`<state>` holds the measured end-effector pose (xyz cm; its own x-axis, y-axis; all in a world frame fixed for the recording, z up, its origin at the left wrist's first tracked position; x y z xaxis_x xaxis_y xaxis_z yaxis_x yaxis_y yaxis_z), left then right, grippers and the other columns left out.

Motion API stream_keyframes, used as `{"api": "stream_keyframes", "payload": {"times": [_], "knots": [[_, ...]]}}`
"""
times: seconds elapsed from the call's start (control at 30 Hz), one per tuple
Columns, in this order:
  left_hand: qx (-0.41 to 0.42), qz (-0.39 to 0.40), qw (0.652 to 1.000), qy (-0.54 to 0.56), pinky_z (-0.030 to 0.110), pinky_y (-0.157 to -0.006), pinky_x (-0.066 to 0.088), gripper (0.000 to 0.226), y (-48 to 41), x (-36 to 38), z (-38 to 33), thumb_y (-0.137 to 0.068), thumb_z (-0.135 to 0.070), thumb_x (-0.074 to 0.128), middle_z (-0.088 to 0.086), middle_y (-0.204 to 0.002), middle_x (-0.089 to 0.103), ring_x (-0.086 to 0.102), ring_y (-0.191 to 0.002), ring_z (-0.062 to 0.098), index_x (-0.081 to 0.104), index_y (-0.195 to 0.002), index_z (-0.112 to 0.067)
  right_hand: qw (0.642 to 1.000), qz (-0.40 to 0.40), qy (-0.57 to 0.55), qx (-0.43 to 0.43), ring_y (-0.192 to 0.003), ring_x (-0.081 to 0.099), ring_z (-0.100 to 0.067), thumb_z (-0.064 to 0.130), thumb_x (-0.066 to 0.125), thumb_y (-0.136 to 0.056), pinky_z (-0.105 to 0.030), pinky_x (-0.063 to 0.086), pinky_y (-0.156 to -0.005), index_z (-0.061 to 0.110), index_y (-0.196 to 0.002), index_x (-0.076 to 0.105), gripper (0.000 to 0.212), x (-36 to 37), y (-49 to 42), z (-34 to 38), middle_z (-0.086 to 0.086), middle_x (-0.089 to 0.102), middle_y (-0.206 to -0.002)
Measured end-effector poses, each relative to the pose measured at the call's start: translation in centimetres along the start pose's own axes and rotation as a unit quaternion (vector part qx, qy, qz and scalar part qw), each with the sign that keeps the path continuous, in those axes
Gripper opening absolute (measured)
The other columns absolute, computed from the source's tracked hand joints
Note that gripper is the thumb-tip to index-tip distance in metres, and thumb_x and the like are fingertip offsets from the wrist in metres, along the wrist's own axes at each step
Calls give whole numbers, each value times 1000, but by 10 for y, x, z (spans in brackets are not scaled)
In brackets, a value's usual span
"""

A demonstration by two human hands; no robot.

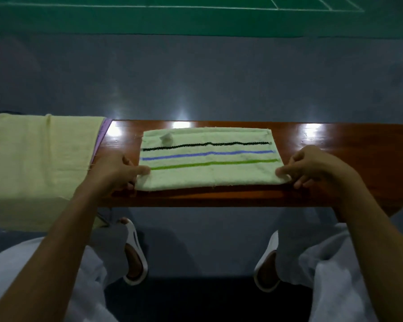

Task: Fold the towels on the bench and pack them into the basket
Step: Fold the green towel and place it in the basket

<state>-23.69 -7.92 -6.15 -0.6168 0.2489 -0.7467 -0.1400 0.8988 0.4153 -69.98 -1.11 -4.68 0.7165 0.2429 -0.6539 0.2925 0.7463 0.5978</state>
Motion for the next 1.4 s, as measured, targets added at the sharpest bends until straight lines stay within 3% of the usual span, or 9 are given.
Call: {"api": "stream_keyframes", "payload": {"times": [0.07,0.13,0.23,0.37,0.5,0.67,0.77,1.2,1.4], "knots": [[62,-146,983,-87,42,-71,55,38,1,-12,-15,-84,-49,75,11,-86,73,67,-80,32,67,-84,-12,994,-92,52,-14,-66,66,-23,30,85,-82,-36,54,-67,7,-74,67,29,-10,-3,7,-8,71,-67],[142,-243,954,-102,45,-85,53,36,13,-7,-43,-91,-46,68,12,-108,67,62,-100,33,64,-106,-14,970,-213,104,-45,-79,67,-27,35,84,-80,-37,52,-71,14,-73,66,28,-17,-2,22,-4,69,-75],[278,-211,936,-47,43,-103,43,41,30,30,-89,-102,-39,56,12,-135,58,52,-124,29,57,-134,-13,926,-325,121,-150,-102,62,-33,39,74,-85,-40,53,-82,14,-97,69,28,6,1,61,-11,66,-105],[390,-85,911,-99,46,-128,15,60,40,97,-129,-109,-44,33,4,-169,23,10,-158,22,28,-161,-16,892,-265,116,-349,-141,41,-30,33,58,-99,-46,35,-116,14,-135,57,41,82,10,125,-11,49,-149],[365,-80,902,-214,47,-129,3,66,25,128,-125,-106,-49,8,3,-173,2,-7,-159,22,8,-164,-18,877,-172,227,-386,-158,2,-24,24,38,-105,-52,8,-127,21,-162,18,61,130,4,139,-4,11,-171],[308,-99,909,-264,49,-128,-4,85,9,121,-110,-94,-69,-5,3,-172,-8,-13,-158,22,-3,-165,-22,880,-188,295,-323,-158,-11,-21,56,15,-104,-53,-1,-127,21,-164,1,71,124,-18,118,-1,-6,-172],[282,-116,913,-271,47,-128,-5,88,-2,104,-97,-97,-73,2,6,-172,-12,-14,-158,22,-6,-164,-16,889,-198,298,-286,-157,-15,-21,70,1,-95,-52,-5,-126,21,-164,-5,84,107,-29,100,0,-11,-171],[232,-123,932,-249,45,-128,-3,81,-15,63,-59,-104,-62,14,6,-172,-12,-15,-157,19,-6,-164,-12,905,-215,286,-232,-157,-15,-19,68,4,-98,-50,-4,-127,18,-163,-10,83,72,-41,68,-2,-14,-171],[233,-123,934,-242,48,-128,-3,83,-13,63,-61,-103,-64,13,7,-172,-12,-16,-157,21,-6,-164,-11,912,-211,260,-239,-157,-11,-20,64,17,-103,-52,3,-127,19,-164,-2,78,71,-40,69,2,-8,-171]]}}
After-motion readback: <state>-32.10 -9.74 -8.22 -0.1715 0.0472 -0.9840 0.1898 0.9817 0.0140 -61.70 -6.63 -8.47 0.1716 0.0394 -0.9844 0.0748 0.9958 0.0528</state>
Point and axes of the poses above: each hand's wrist, its own y-axis away from the middle knuckle, its own x-axis out of the palm, z = x × y, the point moved 8 cm from there along -y, towards the middle knuckle
